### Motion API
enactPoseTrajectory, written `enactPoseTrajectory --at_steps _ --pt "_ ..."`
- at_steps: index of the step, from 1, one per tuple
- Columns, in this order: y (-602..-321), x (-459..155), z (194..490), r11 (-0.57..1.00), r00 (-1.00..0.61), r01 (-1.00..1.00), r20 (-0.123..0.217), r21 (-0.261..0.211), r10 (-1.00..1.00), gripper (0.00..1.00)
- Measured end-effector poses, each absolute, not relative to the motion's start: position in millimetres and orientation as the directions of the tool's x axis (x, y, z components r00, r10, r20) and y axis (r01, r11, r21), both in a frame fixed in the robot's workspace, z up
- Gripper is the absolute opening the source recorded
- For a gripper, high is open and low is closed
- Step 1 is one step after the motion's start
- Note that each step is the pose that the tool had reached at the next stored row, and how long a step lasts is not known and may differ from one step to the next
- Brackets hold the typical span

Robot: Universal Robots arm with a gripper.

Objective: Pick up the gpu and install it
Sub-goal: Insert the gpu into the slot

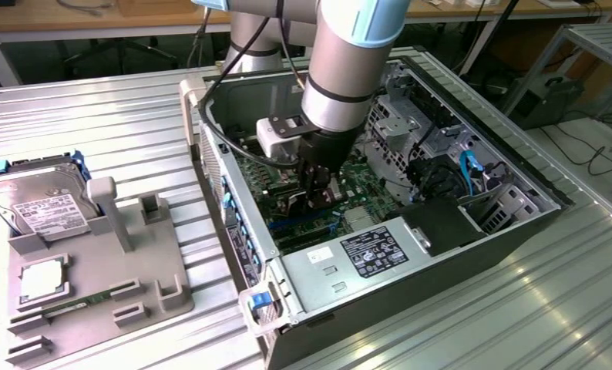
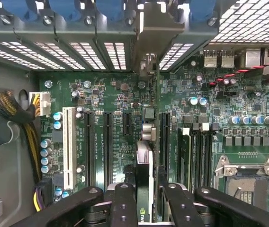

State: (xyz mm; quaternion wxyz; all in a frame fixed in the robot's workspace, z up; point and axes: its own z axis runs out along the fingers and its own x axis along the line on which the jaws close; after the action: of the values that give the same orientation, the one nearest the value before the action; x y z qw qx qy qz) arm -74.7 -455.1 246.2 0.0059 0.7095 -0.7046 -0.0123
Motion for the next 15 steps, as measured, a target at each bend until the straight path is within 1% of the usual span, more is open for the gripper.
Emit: enactPoseTrajectory --at_steps 15 --pt "-455 -76 235 -0.008 0.007 -0.999 -0.010 0.033 -1.000 0.27"
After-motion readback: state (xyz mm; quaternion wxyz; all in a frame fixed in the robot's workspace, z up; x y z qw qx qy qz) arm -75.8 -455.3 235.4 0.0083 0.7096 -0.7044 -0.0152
